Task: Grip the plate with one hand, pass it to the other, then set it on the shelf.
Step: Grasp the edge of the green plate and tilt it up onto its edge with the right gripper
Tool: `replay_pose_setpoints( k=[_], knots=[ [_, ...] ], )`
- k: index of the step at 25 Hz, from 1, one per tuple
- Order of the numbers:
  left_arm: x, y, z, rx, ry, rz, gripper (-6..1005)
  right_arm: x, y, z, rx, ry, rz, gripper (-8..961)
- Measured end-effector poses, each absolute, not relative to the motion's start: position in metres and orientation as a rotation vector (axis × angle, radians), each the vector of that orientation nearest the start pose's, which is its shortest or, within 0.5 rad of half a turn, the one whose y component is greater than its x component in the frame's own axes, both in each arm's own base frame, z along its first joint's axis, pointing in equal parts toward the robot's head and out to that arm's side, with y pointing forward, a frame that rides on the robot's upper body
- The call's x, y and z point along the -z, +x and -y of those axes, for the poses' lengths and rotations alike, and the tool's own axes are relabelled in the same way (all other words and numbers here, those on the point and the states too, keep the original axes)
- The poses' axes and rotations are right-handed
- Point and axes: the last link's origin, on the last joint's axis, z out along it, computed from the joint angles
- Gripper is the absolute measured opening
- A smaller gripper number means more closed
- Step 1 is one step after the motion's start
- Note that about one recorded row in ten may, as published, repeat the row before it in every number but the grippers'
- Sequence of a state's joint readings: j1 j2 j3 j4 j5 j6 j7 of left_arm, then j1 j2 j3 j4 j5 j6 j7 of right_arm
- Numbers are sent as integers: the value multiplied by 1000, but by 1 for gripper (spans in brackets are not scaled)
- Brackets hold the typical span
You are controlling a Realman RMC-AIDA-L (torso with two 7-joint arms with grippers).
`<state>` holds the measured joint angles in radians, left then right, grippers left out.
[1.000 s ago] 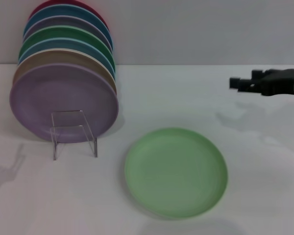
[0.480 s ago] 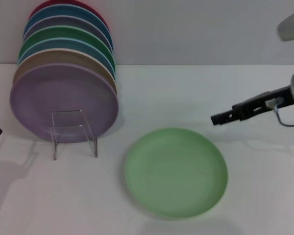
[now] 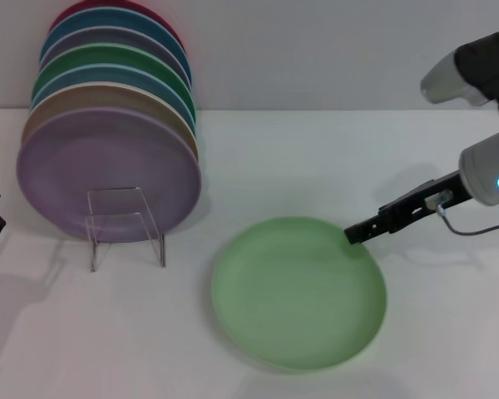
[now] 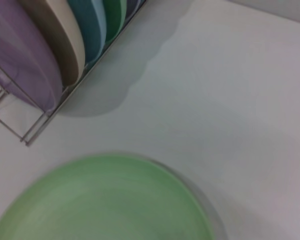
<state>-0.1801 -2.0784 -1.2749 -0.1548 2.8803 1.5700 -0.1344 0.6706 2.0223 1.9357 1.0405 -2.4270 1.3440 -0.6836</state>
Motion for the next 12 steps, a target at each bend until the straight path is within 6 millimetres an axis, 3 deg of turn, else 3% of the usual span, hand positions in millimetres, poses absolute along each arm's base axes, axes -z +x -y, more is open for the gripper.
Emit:
replay_pose_setpoints(
  k=[12],
  knots=[
    [-13,-342,-238,796,-1556,278,833,15,217,-396,289,-2530,-1092,825]
  ],
)
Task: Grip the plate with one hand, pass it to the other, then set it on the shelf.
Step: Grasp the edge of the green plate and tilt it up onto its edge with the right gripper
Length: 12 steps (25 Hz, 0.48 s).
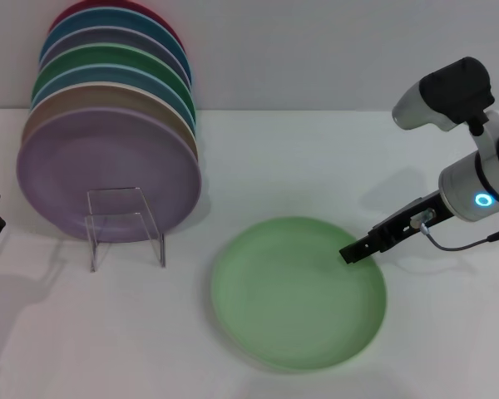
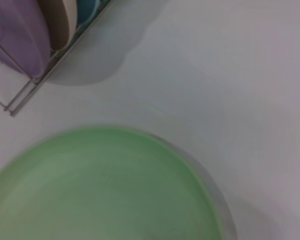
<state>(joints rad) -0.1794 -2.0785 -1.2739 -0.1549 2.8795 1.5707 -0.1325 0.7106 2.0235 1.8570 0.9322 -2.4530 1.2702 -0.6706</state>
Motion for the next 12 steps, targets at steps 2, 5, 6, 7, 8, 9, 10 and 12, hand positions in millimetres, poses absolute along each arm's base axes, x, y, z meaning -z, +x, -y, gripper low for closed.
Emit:
replay_pose_setpoints(
  k=[2,5,6,7,8,9,10,12],
  knots=[
    [-13,-342,-238,796,-1556,278,833,17,218,-396,297,-2528,-1089,825],
    [-13,-342,-238,796,-1556,278,834,19,218,-396,304,-2529,-1089,826],
    [-13,-342,-238,796,-1556,278,834,21,218,-396,309,-2531,-1089,826],
    [-13,-342,-238,796,-1556,278,834,23,218,-396,319,-2533,-1086,826],
    [-13,-342,-238,796,-1556,278,834,25,219,-396,329,-2536,-1083,826],
    [-13,-342,-238,797,-1558,278,834,27,219,-396,341,-2539,-1078,825],
    [-13,-342,-238,797,-1559,277,834,28,219,-396,350,-2542,-1074,823],
    [-12,-342,-238,798,-1562,277,834,31,218,-396,362,-2547,-1064,821]
  ],
)
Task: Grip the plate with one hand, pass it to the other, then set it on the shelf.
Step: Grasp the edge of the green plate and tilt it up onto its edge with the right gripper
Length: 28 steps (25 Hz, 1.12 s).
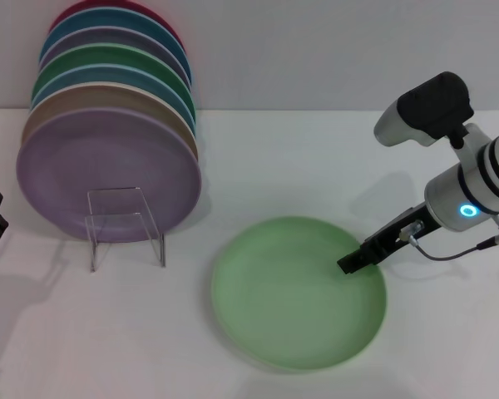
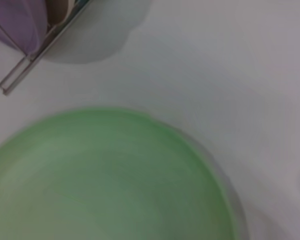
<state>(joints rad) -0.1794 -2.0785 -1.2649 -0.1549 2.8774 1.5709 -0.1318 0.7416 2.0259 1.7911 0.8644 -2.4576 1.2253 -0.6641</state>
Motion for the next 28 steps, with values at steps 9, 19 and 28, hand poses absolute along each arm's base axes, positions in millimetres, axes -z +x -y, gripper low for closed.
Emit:
replay_pose_setpoints(
  k=[9,19,28],
  knots=[
    [-12,-342,-238,798,-1566,277,834,33,215,-395,354,-2562,-1042,540],
    [-8,-341,-240,791,-1586,285,834,36,219,-393,355,-2566,-1044,158],
    [-8,-340,-240,797,-1587,280,834,34,215,-391,265,-2574,-1054,116]
  ],
)
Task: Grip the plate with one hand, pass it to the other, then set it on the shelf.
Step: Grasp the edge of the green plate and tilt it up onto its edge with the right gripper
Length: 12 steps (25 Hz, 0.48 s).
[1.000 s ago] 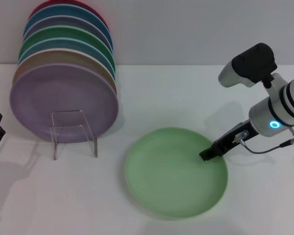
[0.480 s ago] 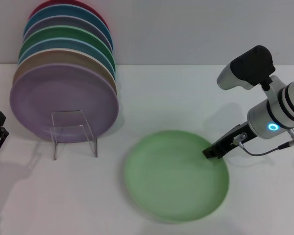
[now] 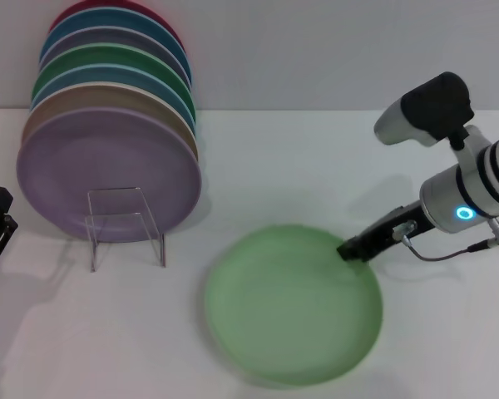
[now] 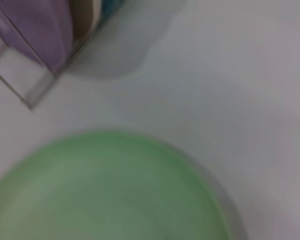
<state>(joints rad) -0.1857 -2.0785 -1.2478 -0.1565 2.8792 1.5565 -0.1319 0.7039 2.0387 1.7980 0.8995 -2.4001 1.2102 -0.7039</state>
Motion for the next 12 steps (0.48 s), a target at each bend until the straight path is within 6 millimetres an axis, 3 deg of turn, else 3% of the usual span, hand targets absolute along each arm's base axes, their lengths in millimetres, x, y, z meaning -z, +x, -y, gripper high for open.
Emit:
replay_pose_setpoints(
  k=[5,12],
  knots=[
    [-8,-338,-241,809,-1587,280,834,24,210,-390,118,-2584,-1055,82],
    [-8,-338,-243,815,-1584,282,834,15,219,-387,6,-2556,-1109,6]
  ],
)
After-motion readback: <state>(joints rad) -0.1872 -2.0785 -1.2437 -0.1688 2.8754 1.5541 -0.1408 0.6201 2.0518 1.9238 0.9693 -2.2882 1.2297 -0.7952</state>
